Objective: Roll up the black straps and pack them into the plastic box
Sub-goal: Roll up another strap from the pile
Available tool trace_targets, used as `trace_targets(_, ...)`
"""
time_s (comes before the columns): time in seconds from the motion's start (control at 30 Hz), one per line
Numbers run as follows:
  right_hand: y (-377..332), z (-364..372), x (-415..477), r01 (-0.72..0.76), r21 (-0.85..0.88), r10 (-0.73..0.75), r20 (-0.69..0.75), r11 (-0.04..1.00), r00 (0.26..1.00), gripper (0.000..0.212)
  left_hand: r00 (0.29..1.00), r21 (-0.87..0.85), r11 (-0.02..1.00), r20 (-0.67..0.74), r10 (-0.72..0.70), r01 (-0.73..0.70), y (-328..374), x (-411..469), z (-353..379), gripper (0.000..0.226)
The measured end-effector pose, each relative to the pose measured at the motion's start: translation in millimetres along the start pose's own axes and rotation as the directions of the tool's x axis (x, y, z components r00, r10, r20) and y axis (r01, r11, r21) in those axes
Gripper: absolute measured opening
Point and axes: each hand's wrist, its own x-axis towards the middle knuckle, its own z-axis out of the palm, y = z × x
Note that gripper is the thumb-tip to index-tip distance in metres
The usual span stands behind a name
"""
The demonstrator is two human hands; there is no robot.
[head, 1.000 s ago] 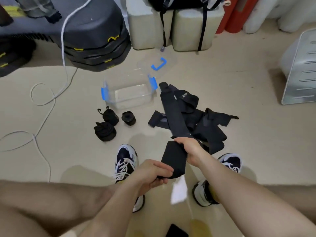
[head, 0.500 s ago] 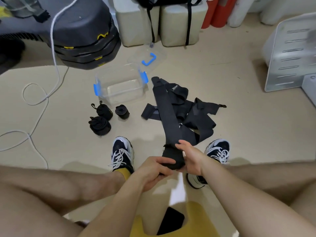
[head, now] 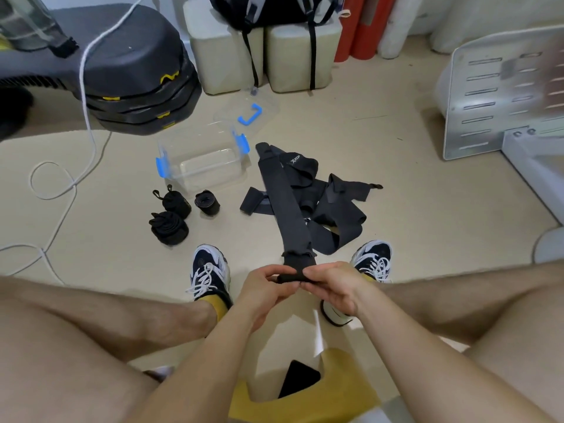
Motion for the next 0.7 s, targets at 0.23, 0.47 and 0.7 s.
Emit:
trace_targets(0.23,-0.5,2.4,3.1,-0.020,-0.015,0.019,-0.037,1.000,0.999,0.011,0.998,-0.114,0.993,-0.052,-0.036,0.030,-0.8,9.7,4.3,0.015)
trace_targets(0.47,3.7,-0.4,11.3,0.132,-0.035,-0.132,0.013,0.991,0.991,0.015,0.980,-0.204,0.977,-0.171,-0.103,0.067,5.7,17.5,4.0,0.017)
trace_targets(0.7,7.5,1.8,16.9,0.179,-0.063,-0.185,-0.104,0.982,0.977,0.009,0.994,-0.229,0.973,-0.098,-0.054,0.031,5.2,19.0,9.2,0.010)
